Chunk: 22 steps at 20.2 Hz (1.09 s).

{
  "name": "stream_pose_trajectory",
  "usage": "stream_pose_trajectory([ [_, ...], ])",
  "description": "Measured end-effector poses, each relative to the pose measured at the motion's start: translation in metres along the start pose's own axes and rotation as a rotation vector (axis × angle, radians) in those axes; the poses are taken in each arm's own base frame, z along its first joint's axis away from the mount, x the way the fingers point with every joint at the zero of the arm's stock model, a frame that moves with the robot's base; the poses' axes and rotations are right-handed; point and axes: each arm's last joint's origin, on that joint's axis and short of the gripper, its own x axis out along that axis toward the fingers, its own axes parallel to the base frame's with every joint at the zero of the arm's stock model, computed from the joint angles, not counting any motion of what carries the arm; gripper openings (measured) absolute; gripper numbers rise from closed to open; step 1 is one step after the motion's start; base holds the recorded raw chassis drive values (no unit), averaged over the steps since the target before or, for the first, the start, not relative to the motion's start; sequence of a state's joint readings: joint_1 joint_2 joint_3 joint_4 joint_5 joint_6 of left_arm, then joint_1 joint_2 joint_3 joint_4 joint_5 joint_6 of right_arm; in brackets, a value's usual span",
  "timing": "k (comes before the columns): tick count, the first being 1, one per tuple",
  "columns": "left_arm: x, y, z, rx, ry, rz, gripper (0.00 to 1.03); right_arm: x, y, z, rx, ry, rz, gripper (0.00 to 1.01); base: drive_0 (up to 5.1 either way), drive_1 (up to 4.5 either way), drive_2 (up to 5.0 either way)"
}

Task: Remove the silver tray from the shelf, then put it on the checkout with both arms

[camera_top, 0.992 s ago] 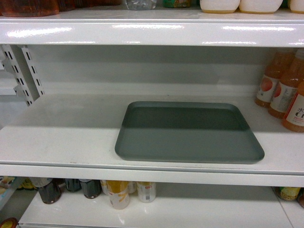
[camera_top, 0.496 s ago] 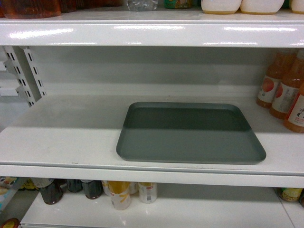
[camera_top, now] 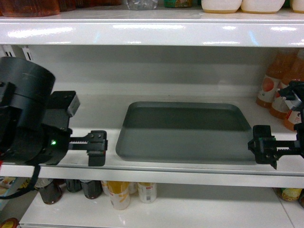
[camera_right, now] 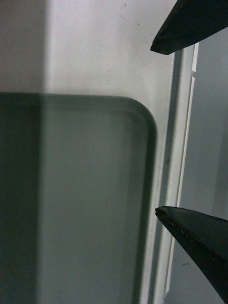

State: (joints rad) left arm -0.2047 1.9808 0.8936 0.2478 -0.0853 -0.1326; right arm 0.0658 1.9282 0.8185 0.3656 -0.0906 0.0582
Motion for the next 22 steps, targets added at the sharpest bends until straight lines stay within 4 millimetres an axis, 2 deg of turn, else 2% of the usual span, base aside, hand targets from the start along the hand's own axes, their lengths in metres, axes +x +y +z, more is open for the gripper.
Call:
stream_pose_trajectory([
  [4, 0.031, -0.031, 0.027, 0.019, 0.020, -0.036, 0.98, 0.045, -0.010, 0.021, 0.018, 0.036, -0.044, 0.98, 0.0, 0.00, 0.0],
  [6, 0.040, -0.038, 0.033, 0.014, 0.031, -0.041, 0.98, 0.055, -0.010, 0.028, 0.018, 0.036, -0.047, 0.98, 0.0, 0.00, 0.0],
  [11, 0.066, -0.044, 0.037, -0.011, 0.079, -0.010, 0.98, 0.082, -0.019, 0.044, 0.052, 0.053, -0.073, 0.98, 0.0, 0.00, 0.0],
  [18, 0.087, -0.050, 0.048, -0.016, 0.088, 0.011, 0.98, 0.118, -0.023, 0.043, 0.095, 0.130, -0.103, 0.98, 0.0, 0.00, 0.0],
  [20, 0.092, -0.052, 0.052, -0.026, 0.091, 0.009, 0.98, 0.125, -0.023, 0.050, 0.106, 0.129, -0.105, 0.98, 0.0, 0.00, 0.0],
  [21, 0.095, -0.056, 0.054, -0.026, 0.096, 0.003, 0.98, 0.128, -0.024, 0.052, 0.104, 0.127, -0.118, 0.96, 0.0, 0.00, 0.0],
  [22, 0.097, -0.060, 0.055, -0.020, 0.119, -0.019, 0.78, 0.129, -0.024, 0.049, 0.099, 0.141, -0.108, 0.68, 0.0, 0.00, 0.0],
])
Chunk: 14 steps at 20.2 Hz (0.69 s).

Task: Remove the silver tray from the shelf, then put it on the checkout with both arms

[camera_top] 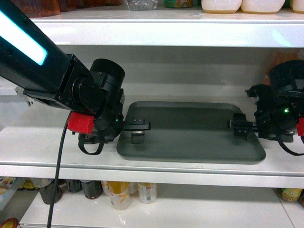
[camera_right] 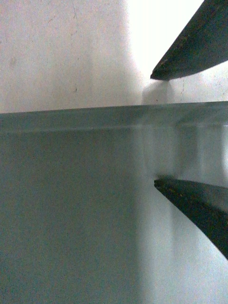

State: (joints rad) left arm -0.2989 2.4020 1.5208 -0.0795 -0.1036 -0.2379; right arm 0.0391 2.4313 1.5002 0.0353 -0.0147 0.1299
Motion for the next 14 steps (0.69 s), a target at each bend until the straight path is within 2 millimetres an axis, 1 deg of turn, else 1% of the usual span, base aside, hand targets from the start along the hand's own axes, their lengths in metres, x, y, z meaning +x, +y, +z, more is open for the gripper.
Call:
stream_pose_trajectory([
  [1, 0.000, -0.004, -0.003, -0.003, 0.012, -0.022, 0.53, -0.002, 0.000, -0.003, -0.001, 0.008, 0.007, 0.42, 0.0, 0.00, 0.0],
  [2, 0.001, -0.004, -0.005, -0.008, 0.016, -0.021, 0.45, -0.002, 0.000, -0.004, 0.000, 0.012, 0.008, 0.35, 0.0, 0.00, 0.0],
  [5, -0.002, -0.002, -0.010, -0.016, 0.010, -0.007, 0.21, -0.006, -0.002, -0.008, 0.000, 0.014, -0.001, 0.09, 0.0, 0.00, 0.0],
  [6, -0.004, 0.001, -0.011, -0.020, 0.006, -0.007, 0.13, -0.007, -0.003, -0.009, 0.004, 0.008, 0.008, 0.04, 0.0, 0.00, 0.0],
  [7, -0.006, 0.002, -0.014, -0.025, 0.001, -0.011, 0.07, -0.009, -0.004, -0.011, 0.009, 0.004, 0.018, 0.03, 0.0, 0.00, 0.0],
  [8, -0.010, 0.006, -0.016, -0.041, -0.002, -0.018, 0.03, -0.012, -0.004, -0.014, 0.012, -0.002, 0.023, 0.03, 0.0, 0.00, 0.0],
  [11, -0.023, 0.011, -0.032, -0.067, -0.025, -0.029, 0.03, -0.026, -0.006, -0.030, 0.021, -0.019, 0.033, 0.03, 0.0, 0.00, 0.0],
  [14, -0.043, 0.010, -0.055, -0.051, -0.055, -0.020, 0.03, -0.050, -0.007, -0.050, 0.024, -0.028, 0.039, 0.03, 0.0, 0.00, 0.0],
])
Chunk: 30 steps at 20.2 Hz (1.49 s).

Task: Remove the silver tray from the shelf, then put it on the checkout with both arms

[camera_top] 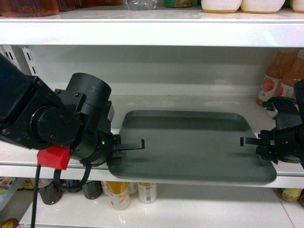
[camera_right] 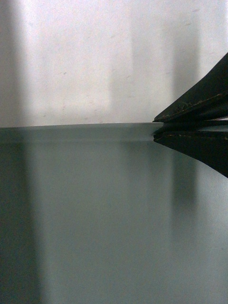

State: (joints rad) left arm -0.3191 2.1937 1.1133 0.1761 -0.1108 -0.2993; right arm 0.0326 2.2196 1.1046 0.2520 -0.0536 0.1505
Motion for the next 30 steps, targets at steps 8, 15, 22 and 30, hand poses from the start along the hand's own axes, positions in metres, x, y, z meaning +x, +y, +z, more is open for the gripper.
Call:
stream_pose_trajectory([
  [8, -0.104, -0.006, 0.002, 0.051, -0.270, -0.033, 0.03, -0.112, 0.006, -0.007, 0.006, -0.227, 0.054, 0.03, 0.0, 0.00, 0.0],
  [15, -0.143, 0.009, -0.031, 0.058, -0.287, -0.024, 0.03, -0.162, 0.013, -0.042, 0.019, -0.270, 0.108, 0.03, 0.0, 0.00, 0.0],
  [22, -0.143, 0.009, -0.031, 0.062, -0.285, -0.022, 0.03, -0.162, 0.013, -0.042, 0.020, -0.267, 0.108, 0.03, 0.0, 0.00, 0.0],
  [30, -0.142, 0.009, -0.031, 0.064, -0.283, -0.019, 0.03, -0.161, 0.014, -0.043, 0.018, -0.263, 0.110, 0.03, 0.0, -1.54, 1.5],
])
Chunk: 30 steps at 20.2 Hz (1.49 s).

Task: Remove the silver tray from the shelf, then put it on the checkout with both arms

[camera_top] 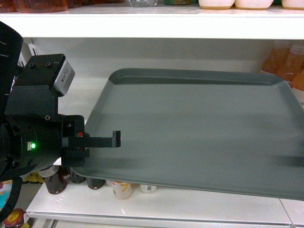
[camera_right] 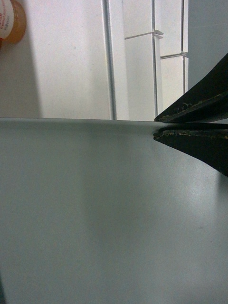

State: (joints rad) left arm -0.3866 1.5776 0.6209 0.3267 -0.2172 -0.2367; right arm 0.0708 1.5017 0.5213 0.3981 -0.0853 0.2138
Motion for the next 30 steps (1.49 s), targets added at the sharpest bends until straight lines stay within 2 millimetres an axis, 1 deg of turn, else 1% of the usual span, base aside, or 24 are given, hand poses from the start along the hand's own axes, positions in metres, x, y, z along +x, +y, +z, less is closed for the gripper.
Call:
stream_pose_trajectory([
  [30, -0.0001, -0.0002, 0.0004, 0.000, -0.004, 0.002, 0.03, 0.0002, 0.0003, 0.0006, 0.003, -0.005, 0.002, 0.03, 0.1, -4.21, 4.4],
])
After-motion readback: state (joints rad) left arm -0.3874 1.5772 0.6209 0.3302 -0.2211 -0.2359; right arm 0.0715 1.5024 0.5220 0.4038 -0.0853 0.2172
